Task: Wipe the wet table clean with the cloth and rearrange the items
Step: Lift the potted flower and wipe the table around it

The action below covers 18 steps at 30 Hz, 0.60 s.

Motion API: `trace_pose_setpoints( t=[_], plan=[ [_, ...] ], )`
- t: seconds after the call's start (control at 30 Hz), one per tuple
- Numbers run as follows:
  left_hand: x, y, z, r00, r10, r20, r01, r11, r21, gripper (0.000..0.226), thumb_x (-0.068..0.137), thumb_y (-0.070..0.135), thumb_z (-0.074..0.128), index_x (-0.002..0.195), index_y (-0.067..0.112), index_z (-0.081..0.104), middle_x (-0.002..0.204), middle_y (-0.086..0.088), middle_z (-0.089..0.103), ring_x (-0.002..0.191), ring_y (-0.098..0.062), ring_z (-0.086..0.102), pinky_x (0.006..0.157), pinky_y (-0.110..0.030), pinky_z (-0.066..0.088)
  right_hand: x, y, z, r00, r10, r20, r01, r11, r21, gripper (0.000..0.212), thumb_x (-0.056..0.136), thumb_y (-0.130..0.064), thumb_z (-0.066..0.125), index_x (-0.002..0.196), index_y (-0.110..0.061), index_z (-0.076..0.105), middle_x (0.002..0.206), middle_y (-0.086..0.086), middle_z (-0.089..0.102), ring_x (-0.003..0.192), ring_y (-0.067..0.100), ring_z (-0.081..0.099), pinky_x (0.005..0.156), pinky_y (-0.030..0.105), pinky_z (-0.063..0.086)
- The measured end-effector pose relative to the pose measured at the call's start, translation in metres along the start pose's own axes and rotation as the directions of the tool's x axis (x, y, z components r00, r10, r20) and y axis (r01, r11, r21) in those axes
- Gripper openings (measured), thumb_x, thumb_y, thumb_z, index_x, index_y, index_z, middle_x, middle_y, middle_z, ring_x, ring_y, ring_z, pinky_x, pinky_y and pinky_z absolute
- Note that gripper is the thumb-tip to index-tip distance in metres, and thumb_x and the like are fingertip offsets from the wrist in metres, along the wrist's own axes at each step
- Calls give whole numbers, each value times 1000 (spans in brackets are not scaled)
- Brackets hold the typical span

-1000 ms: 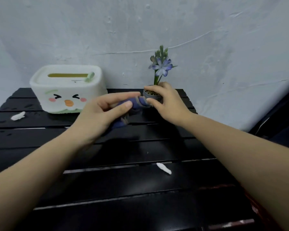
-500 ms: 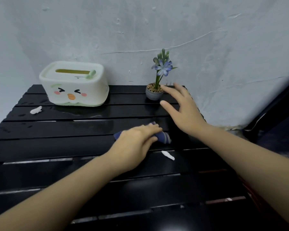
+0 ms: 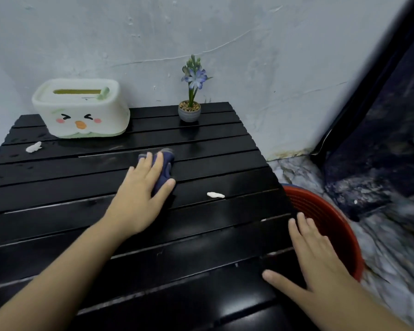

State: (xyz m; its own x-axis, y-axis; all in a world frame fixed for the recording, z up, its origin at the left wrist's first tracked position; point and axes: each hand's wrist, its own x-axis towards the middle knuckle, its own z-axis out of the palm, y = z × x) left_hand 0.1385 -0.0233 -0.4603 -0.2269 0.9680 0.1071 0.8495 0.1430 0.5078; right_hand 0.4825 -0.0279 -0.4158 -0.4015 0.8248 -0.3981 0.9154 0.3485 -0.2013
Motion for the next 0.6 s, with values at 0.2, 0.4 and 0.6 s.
trace_pose_setpoints(
  t=[0.2, 0.4, 0.6],
  plan=[
    [-8, 59, 41, 993, 114, 29, -113, 993, -27, 60, 101, 38, 38, 155, 20, 20, 163, -6, 16, 150, -26, 14, 120, -35, 12, -15, 11, 34, 981, 14, -194, -26, 998, -61, 108, 82, -89, 5, 158, -11, 2, 167, 8, -5, 154, 16, -10, 122, 32, -4],
    [8, 161, 88, 943, 281, 175, -288, 958, 12, 56, 105, 30, 36, 155, 18, 17, 163, -8, 13, 149, -31, 15, 120, -36, 15, -10, 10, 50, 930, 1, -367, -83, 975, -207, 93, 97, -71, 19, 148, 3, 39, 157, 21, 35, 146, 35, 33, 111, 47, 21],
    [37, 188, 89, 919, 346, 191, -233, 864, -447, 52, 103, 23, 45, 152, 17, 30, 159, -4, 28, 149, -27, 19, 122, -43, 14, -8, 7, 51, 914, 12, -406, -101, 975, -199, 93, 97, -71, 17, 147, 3, 41, 155, 22, 37, 144, 36, 35, 111, 48, 20]
  ],
)
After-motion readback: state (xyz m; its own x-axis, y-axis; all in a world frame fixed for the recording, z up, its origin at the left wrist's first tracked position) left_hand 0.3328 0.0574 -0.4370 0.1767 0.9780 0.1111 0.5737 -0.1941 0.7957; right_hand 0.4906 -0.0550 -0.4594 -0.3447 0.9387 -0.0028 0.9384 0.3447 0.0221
